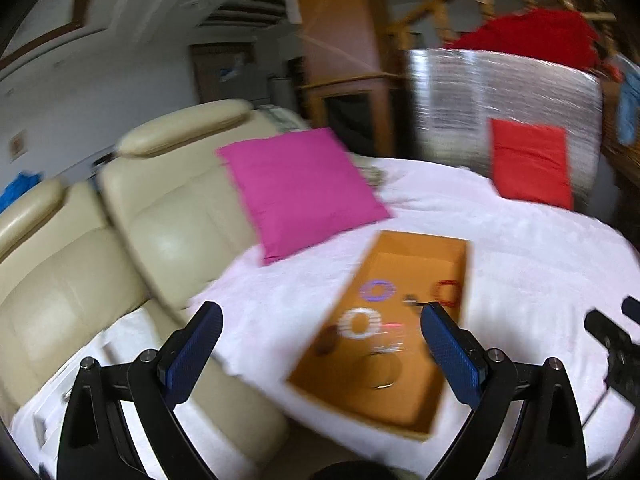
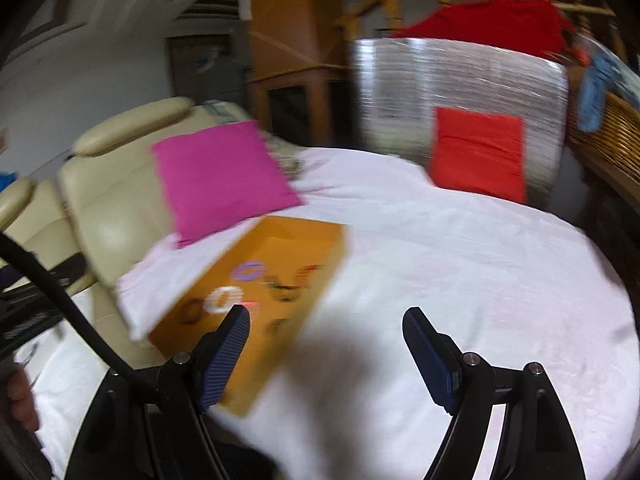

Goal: Organize jewelry

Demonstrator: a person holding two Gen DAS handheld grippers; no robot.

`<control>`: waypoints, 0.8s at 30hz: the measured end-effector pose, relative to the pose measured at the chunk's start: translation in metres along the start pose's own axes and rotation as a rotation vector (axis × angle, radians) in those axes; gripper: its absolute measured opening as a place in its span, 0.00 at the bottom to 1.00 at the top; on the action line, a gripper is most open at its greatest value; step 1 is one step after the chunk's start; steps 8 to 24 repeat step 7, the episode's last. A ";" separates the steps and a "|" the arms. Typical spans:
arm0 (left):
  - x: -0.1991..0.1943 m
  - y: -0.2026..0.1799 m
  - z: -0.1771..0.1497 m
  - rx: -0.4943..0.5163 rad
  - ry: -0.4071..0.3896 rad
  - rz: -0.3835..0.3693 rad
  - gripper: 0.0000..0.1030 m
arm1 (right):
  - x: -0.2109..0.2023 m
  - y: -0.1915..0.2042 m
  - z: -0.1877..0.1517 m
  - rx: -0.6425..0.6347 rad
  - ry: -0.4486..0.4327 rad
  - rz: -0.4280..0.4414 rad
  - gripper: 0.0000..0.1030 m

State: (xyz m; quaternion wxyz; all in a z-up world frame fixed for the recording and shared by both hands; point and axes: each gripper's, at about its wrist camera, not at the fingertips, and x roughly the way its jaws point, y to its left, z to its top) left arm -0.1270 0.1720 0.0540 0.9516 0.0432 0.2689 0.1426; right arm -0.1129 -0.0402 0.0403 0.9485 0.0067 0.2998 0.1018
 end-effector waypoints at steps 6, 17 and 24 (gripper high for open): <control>0.050 -0.132 0.002 0.131 0.044 -0.274 0.96 | 0.039 -0.133 -0.012 0.185 0.071 -0.245 0.79; 0.062 -0.156 0.001 0.143 0.075 -0.330 0.96 | 0.047 -0.156 -0.015 0.216 0.089 -0.284 0.79; 0.062 -0.156 0.001 0.143 0.075 -0.330 0.96 | 0.047 -0.156 -0.015 0.216 0.089 -0.284 0.79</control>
